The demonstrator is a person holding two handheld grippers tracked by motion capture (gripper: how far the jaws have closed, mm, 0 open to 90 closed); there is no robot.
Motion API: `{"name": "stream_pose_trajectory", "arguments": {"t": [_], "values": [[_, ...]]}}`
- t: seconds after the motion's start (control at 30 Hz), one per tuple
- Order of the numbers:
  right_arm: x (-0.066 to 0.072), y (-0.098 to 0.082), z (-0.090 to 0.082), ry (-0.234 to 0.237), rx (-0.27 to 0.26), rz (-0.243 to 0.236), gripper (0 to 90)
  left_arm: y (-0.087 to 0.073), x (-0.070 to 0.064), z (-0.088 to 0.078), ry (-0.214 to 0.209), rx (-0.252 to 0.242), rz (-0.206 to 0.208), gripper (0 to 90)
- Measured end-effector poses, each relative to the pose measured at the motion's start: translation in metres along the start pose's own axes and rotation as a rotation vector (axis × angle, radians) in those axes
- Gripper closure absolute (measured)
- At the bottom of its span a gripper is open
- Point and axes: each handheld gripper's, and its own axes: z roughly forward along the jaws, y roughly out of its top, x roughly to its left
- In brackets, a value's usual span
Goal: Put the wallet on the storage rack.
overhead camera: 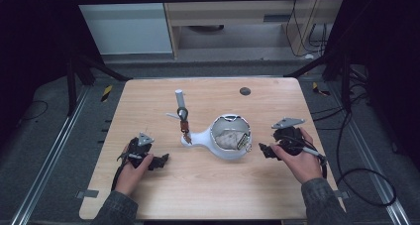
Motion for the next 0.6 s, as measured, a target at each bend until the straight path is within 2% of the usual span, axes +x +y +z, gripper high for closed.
{"name": "stream_pose_trajectory", "arguments": {"t": [0.33,0.6], "values": [[-0.001,-0.031,0.026,0.021,0.017,0.068,4.5,0.0,0.0,0.0,0.0,0.0,0.0,0.0],[-0.003,-0.047,0.045,0.021,0.041,0.099,4.7,0.0,0.0,0.0,0.0,0.001,0.0,0.0]]}}
